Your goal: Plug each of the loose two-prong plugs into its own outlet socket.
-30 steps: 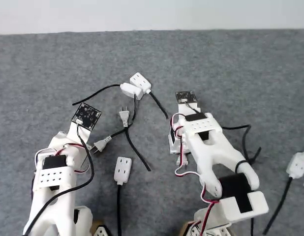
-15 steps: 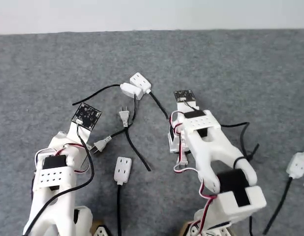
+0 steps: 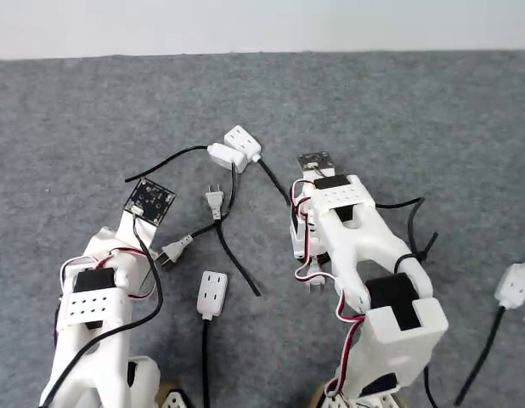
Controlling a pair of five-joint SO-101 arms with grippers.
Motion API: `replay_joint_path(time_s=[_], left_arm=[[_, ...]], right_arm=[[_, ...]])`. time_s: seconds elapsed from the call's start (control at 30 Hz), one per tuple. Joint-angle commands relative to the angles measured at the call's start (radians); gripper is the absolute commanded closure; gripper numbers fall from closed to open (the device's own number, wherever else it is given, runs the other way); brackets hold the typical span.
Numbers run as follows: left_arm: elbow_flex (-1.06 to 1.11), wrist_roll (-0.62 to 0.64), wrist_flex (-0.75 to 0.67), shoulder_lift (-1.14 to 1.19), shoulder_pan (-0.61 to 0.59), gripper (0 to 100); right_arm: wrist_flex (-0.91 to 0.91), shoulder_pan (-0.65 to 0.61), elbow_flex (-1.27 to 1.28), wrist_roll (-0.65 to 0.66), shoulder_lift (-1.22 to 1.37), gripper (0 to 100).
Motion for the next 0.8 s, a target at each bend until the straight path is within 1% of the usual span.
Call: replay_joint_path(time_s=[0.0, 0.1, 0.17, 0.23, 0.33, 0.4, 0.5, 0.6, 0.67, 0.77], left_arm=[[-0.005, -0.014, -0.018, -0.018, 0.009, 99], [-0.005, -0.011, -0.021, -0.017, 0.009, 99], [-0.01, -0.003, -0.021, -0.015, 0.009, 99], [-0.016, 0.032, -0.025, -0.003, 0.009, 99], [-0.088, 0.054, -0.015, 0.106, 0.009, 98], [-0.186, 0.054, 0.037, 0.233, 0.009, 98], [-0.361, 0.038, 0.146, 0.446, 0.012, 99], [-0.495, -0.061, 0.275, 0.577, 0.017, 99], [-0.512, -0.109, 0.307, 0.601, 0.035, 99], [-0.47, -0.146, 0.304, 0.566, 0.06, 99]], right_arm=[[-0.004, -0.015, -0.021, 0.063, 0.001, 99.0], [0.007, -0.008, 0.006, 0.068, -0.047, 99.0], [0.025, -0.007, 0.028, 0.068, -0.125, 99.0], [0.044, -0.021, 0.043, 0.071, -0.231, 99.0], [0.076, -0.053, 0.055, 0.118, -0.417, 99.0], [0.091, -0.085, 0.054, 0.132, -0.536, 99.0], [0.11, -0.177, 0.031, 0.127, -0.702, 99.1], [0.107, -0.312, 0.003, 0.095, -0.822, 99.1], [0.082, -0.401, -0.008, 0.064, -0.848, 99.1], [0.015, -0.509, 0.005, 0.008, -0.835, 99.1]])
